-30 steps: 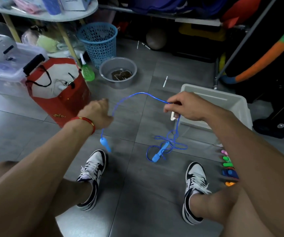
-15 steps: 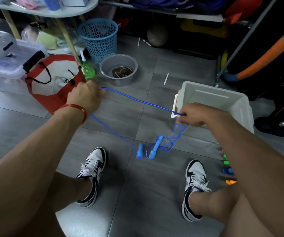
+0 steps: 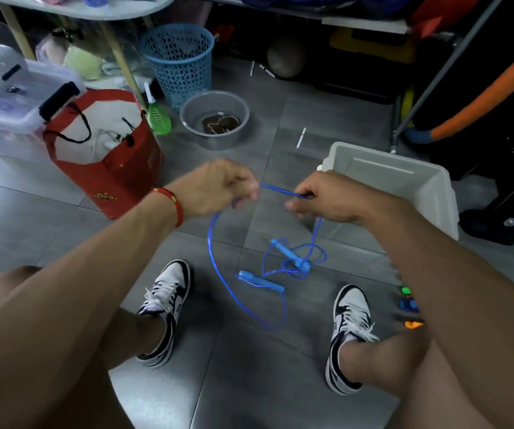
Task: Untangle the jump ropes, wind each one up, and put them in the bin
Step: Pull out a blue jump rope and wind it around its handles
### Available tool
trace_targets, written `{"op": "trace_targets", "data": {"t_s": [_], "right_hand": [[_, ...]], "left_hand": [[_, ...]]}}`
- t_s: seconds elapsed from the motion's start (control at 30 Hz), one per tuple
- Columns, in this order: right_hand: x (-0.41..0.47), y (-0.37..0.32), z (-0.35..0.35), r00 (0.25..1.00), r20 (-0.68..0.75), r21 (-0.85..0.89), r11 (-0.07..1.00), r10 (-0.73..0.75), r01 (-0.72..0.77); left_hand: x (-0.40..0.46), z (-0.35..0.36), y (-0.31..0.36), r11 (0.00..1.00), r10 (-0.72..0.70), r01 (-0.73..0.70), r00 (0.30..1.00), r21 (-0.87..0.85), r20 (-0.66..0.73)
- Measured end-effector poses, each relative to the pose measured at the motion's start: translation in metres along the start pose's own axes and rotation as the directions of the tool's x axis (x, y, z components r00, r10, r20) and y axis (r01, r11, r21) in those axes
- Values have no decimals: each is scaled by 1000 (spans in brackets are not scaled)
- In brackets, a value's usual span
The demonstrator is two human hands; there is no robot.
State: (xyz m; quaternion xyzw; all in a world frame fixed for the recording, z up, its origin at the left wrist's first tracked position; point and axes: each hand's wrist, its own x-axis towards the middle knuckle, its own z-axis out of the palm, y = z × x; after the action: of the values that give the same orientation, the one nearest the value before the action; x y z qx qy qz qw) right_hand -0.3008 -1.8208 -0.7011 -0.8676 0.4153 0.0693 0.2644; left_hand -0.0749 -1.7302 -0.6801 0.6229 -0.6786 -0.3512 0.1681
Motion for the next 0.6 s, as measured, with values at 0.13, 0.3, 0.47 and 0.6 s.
{"op": "trace_targets", "data": {"t_s": [0.13,0.3,0.47,0.6], "right_hand": [[-2,55,4,935,112,-240,922,337,-303],[-12,56,-13,952,-103,81,956,288,-281],[-20,-5,-16,980,-193,232,973,48,-2],[-23,-32,-6,980,-172,132,984,-100,124]], "left_hand": [[0,-33,-31,967,-187,242,885,79,-427],[1,-31,-57,764,-414,598,742,241,-528],[5,6,-27,916,-292,348,920,199,-262],[3,36,6,999,-28,30,996,-25,86]]}}
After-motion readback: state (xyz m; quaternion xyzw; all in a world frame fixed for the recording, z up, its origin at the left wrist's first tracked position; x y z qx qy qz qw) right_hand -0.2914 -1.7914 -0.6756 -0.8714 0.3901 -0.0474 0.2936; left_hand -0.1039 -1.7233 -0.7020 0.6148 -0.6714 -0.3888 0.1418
